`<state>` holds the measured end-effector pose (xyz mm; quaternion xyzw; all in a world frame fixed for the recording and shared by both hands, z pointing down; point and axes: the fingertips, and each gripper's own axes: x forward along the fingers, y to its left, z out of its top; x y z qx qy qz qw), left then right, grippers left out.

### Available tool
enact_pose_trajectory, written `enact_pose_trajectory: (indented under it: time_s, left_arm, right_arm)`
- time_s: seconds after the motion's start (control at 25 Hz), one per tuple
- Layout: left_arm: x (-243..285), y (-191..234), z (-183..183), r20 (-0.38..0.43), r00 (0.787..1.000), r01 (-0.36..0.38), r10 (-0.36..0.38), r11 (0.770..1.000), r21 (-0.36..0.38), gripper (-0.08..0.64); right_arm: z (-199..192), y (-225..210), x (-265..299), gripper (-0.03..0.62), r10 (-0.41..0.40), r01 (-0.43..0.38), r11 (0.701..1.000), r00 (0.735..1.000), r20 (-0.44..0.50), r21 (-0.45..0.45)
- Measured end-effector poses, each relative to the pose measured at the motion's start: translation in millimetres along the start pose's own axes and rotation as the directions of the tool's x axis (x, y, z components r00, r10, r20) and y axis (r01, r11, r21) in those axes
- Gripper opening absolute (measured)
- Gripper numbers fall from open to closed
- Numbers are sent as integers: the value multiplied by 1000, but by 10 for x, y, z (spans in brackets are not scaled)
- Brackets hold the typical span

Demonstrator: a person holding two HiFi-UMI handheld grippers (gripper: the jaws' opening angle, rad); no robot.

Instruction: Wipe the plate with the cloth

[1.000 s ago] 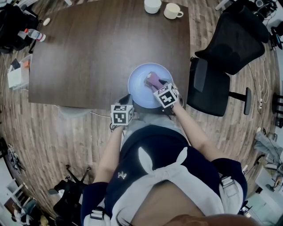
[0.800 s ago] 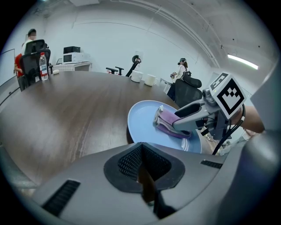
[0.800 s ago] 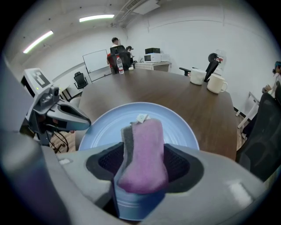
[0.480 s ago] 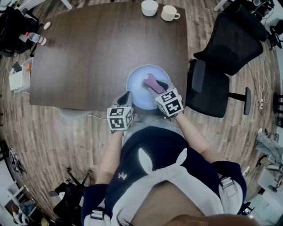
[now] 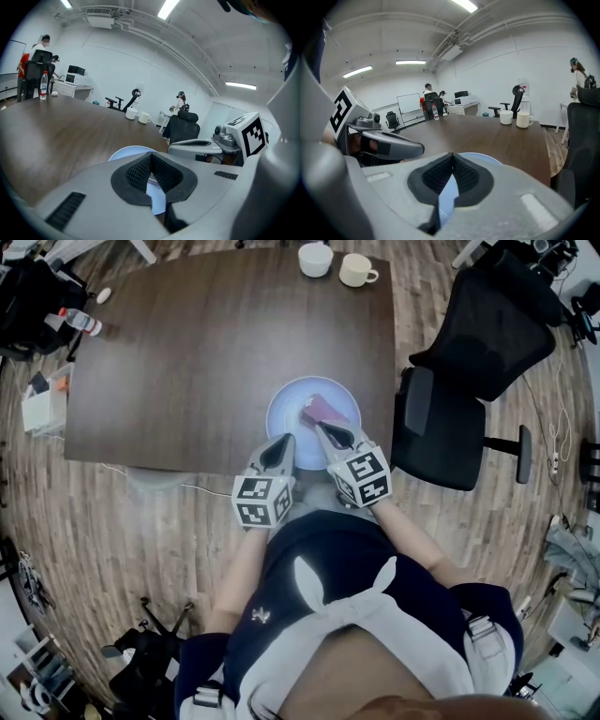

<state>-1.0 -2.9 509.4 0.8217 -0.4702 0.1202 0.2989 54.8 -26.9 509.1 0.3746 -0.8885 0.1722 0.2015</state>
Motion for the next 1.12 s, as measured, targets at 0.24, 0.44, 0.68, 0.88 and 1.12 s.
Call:
enact_pose_trajectory:
  time_s: [0.24, 0.44, 0.68, 0.88, 1.12]
  left_arm:
    - [-102, -129, 0, 39, 999, 15, -14, 999, -41, 6]
    - [-192, -202, -62, 52, 999, 21, -18, 998, -61, 6]
    - [-219, -338, -98, 56, 998, 38, -33, 996, -83, 6]
    - [-250, -437, -114, 55, 998, 36, -32, 996, -79, 6]
    - [-292, -483, -177, 49, 998, 29, -25, 997, -78, 6]
  right_arm:
    - [-17, 125, -92, -2, 40, -40, 998, 999, 8, 47]
    - [-97, 165, -173, -2, 25, -25, 999, 1000, -6, 40]
    - [-193, 117, -307, -2, 5, -4, 999, 1000, -20, 50]
    - [-244, 105, -391, -2, 5, -4, 999, 1000, -26, 51]
    - [-289, 136, -421, -2, 16, -14, 999, 1000, -26, 45]
